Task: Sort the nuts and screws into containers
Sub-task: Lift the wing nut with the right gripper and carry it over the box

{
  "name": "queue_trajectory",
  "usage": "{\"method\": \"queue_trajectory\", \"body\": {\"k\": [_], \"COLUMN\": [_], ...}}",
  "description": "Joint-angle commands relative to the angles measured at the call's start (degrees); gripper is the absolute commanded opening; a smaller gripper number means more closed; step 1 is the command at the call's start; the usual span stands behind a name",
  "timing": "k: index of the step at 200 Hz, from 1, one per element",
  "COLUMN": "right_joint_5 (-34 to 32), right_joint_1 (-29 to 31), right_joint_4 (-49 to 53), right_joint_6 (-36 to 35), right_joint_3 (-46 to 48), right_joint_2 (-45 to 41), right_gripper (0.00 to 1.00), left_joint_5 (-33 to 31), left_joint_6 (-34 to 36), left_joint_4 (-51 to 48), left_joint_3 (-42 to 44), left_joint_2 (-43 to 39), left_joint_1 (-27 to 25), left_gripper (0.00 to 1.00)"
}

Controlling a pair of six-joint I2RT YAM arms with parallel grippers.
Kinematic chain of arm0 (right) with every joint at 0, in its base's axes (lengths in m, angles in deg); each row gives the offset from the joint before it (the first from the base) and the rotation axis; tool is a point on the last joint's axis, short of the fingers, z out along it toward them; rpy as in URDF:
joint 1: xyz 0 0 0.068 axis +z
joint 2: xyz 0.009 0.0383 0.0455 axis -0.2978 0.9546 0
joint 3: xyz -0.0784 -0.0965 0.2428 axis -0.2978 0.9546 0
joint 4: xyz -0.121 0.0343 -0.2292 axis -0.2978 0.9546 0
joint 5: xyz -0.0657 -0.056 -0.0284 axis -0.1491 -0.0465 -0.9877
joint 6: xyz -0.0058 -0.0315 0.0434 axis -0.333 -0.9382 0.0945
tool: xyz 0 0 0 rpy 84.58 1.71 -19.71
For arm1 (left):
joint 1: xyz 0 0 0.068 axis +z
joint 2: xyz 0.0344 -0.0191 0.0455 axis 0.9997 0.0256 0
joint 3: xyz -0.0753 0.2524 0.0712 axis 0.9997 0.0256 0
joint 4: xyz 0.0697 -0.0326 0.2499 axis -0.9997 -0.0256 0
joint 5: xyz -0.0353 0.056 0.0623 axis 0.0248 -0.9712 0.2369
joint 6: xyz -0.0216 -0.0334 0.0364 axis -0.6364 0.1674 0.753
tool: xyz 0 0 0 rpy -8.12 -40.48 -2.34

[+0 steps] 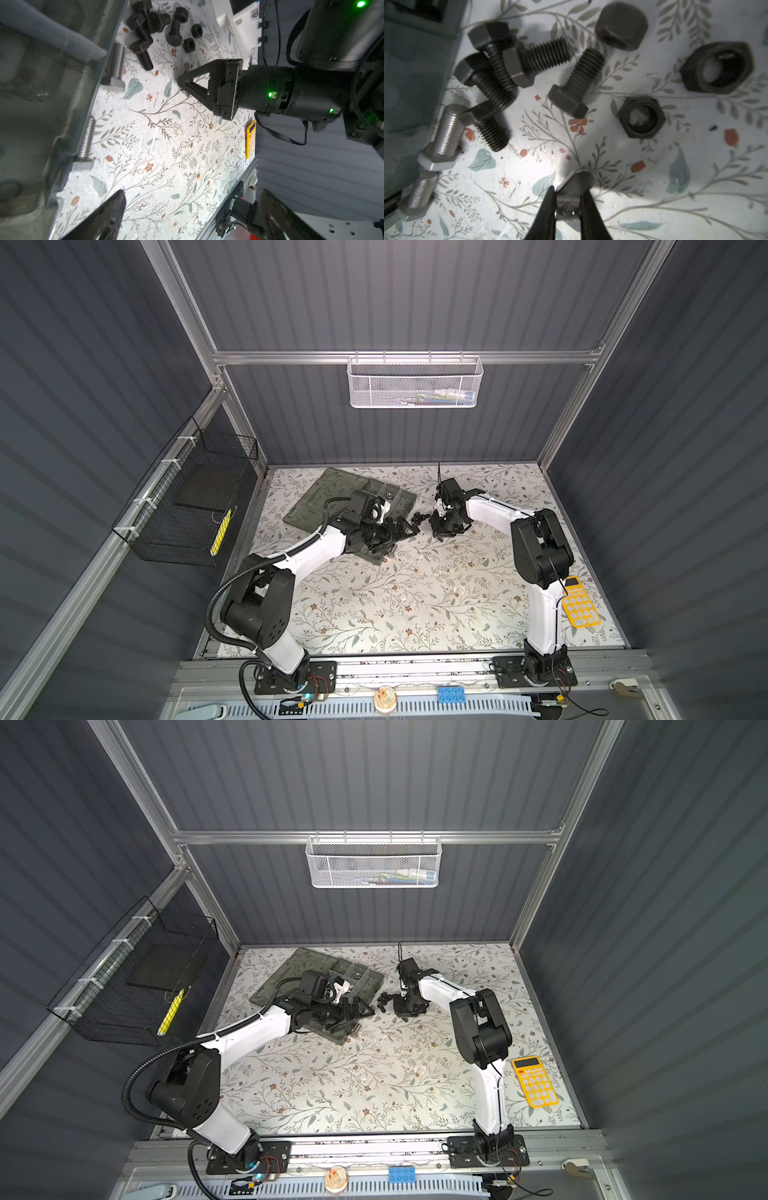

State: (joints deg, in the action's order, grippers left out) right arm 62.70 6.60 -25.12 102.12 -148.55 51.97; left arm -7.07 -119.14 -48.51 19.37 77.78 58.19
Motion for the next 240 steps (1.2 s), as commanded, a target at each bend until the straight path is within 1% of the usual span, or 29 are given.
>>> {"method": "queue_trajectory", "body": {"k": [1,31,35,44,67,88,102,121,134,151,190,240], "right_joint_5": [3.17,8.67,11.33,13.34,16.89,22.12,25.90,31.32,33.78,34.65,34.10,34.95], "right_joint_1": [-0.67,-2.11,-2.33,-2.82,-3.06,-3.01,-3.04,-2.98,-2.73,-1.78,0.94,3.15], "right_joint_4": [0.00,-2.37,-2.89,-3.99,-5.91,-9.26,-12.78,-20.99,-26.38,-29.88,-29.84,-33.51], "right_joint_6": [1.85,5.07,5.54,6.83,9.26,12.71,16.46,23.16,27.90,31.71,33.95,38.07], "right_joint_3": [-0.37,-0.44,-0.29,-0.32,-1.33,-2.57,-2.97,-2.98,-3.28,-5.68,-14.32,-20.75], "right_joint_2": [-3.73,-6.33,-6.67,-7.28,-7.71,-7.08,-6.35,-4.96,-3.58,-1.39,4.71,11.87], "right_gripper": [0.12,0.11,0.11,0.11,0.11,0.12,0.12,0.12,0.12,0.13,0.12,0.12], "left_joint_5": [-0.46,-1.44,-1.52,-1.51,-0.85,0.62,1.58,2.84,3.51,4.63,7.11,10.01], "left_joint_6": [3.72,5.23,5.32,5.50,5.62,5.51,5.42,5.20,5.24,4.96,3.37,1.93], "left_joint_4": [-4.38,-6.75,-7.01,-7.28,-8.39,-8.58,-8.56,-8.45,-8.41,-8.02,-5.08,-2.10], "left_joint_3": [-4.58,-7.03,-7.30,-7.73,-8.79,-9.12,-8.97,-8.63,-8.22,-7.44,-4.70,-1.12], "left_joint_2": [0.17,0.00,-0.01,0.00,-0.09,-0.34,-0.70,-1.36,-1.66,-1.84,-2.26,-3.05], "left_joint_1": [-0.24,0.18,0.28,0.54,1.87,3.73,5.08,7.05,8.34,9.90,12.27,15.59], "left_gripper": [1.00,1.00,1.00,1.00,1.00,1.00,1.00,1.00,1.00,1.00,1.00,1.00]}}
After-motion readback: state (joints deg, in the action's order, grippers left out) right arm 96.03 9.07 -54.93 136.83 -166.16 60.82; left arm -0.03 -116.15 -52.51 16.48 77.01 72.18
